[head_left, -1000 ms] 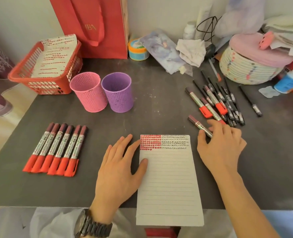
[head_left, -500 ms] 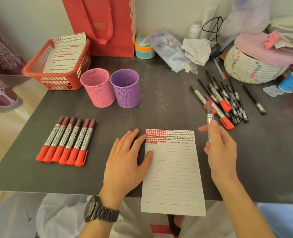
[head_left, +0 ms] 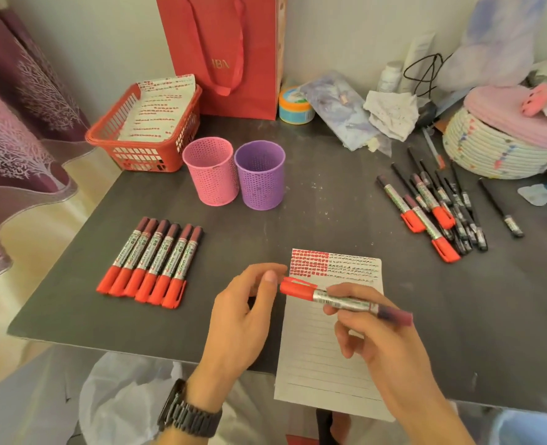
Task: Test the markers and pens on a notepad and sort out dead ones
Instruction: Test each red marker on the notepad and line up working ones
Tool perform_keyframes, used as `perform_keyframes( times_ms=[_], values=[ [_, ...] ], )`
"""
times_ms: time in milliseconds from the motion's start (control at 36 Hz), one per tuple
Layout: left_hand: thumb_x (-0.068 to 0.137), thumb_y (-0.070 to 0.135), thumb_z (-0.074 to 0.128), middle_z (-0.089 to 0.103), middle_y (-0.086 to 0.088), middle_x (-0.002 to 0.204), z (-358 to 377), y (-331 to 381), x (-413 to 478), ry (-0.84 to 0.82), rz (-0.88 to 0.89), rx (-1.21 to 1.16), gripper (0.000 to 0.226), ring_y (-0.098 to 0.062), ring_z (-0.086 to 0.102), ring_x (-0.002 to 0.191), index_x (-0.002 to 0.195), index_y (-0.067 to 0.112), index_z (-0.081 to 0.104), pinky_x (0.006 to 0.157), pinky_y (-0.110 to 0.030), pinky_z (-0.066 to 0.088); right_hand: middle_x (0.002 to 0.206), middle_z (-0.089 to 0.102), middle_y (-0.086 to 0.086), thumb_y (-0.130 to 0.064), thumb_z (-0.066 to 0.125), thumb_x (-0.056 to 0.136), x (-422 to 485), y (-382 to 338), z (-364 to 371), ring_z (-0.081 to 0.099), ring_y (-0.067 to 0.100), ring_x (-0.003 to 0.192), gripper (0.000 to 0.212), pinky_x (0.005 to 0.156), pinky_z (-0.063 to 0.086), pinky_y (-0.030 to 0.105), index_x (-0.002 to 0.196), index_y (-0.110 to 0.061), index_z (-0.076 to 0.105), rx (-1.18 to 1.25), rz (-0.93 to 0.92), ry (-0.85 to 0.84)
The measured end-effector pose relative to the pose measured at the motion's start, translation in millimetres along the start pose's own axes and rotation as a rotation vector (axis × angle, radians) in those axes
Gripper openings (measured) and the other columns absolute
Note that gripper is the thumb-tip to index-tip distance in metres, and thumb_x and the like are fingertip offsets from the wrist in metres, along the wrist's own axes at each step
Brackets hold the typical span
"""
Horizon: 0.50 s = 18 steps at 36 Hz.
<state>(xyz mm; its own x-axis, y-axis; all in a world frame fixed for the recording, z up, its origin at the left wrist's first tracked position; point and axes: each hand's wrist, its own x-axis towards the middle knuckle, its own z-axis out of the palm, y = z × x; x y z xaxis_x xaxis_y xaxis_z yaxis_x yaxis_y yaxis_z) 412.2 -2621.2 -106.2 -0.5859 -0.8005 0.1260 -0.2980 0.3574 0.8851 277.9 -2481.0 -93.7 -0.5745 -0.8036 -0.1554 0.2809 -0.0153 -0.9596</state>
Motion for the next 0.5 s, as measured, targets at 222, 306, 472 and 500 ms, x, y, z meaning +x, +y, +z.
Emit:
perform_keyframes(
  times_ms=[222, 306, 472, 500],
  values=[
    [0.099, 0.055, 0.041, 0.065, 0.007, 0.07, -1, 11, -16, -0.142, -0.054, -0.177, 0.037, -0.004, 0.053, 0.057, 0.091, 0.036, 0.072, 0.058, -0.02, 0.045, 0.08, 0.07, 0.006, -0.006, 0.067, 0.071, -7, 4, 1, 0.059, 0.018, 0.068, 0.026, 0.055, 0.049, 0.027, 0.093, -0.011, 0.081, -0.005, 0.004, -0.046],
    [0.101, 0.053, 0.04, 0.067, 0.009, 0.073, -1, 11, -19, -0.103, -0.05, -0.15, 0.036, -0.003, 0.053, 0.057, 0.093, 0.038, 0.071, 0.058, -0.019, 0.044, 0.098, 0.072, 0.008, -0.01, 0.066, 0.076, -10, 0, 6, 0.062, 0.02, 0.075, 0.026, 0.058, 0.051, 0.028, 0.098, -0.01, 0.079, 0.111, 0.021, -0.058],
    [0.105, 0.04, 0.042, 0.071, 0.018, 0.085, -4, 15, -26, -0.03, 0.002, -0.062, 0.031, -0.001, 0.063, 0.07, 0.097, 0.035, 0.071, 0.063, -0.008, 0.042, 0.103, 0.07, 0.018, -0.02, 0.078, 0.079, -11, -3, 16, 0.065, 0.021, 0.071, 0.02, 0.065, 0.057, 0.031, 0.096, -0.009, 0.077, 0.25, 0.051, 0.052],
    [0.104, 0.037, 0.043, 0.07, 0.018, 0.083, -5, 15, -26, -0.031, 0.001, -0.031, 0.03, -0.005, 0.063, 0.07, 0.095, 0.037, 0.071, 0.062, -0.009, 0.042, 0.101, 0.071, 0.018, -0.021, 0.076, 0.08, -11, -2, 18, 0.066, 0.021, 0.072, 0.017, 0.066, 0.058, 0.031, 0.094, -0.01, 0.077, 0.249, 0.042, 0.064]
  ],
)
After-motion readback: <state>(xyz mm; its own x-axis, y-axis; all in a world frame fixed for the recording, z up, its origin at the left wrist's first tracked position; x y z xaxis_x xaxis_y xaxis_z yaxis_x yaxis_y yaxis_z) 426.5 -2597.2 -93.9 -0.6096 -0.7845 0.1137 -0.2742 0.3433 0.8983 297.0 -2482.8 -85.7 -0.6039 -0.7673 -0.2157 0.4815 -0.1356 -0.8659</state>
